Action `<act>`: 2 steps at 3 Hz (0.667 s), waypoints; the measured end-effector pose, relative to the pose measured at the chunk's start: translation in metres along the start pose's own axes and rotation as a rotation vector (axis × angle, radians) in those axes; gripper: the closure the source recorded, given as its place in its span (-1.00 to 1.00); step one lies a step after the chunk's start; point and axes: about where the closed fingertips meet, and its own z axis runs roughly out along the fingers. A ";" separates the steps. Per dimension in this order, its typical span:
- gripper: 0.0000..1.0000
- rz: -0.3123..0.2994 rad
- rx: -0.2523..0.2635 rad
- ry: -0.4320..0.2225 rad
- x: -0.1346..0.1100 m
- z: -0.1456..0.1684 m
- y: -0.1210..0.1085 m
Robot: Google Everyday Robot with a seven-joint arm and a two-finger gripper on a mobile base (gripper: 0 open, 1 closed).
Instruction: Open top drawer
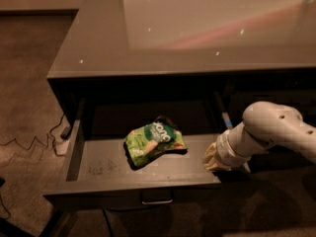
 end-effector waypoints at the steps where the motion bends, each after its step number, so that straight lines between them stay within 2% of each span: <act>1: 1.00 0.000 0.000 0.000 0.000 0.000 -0.001; 2: 0.64 0.000 0.000 0.000 0.000 0.000 -0.001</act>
Offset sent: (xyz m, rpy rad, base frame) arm 0.0010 0.0003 0.0003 0.0000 0.0000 0.0000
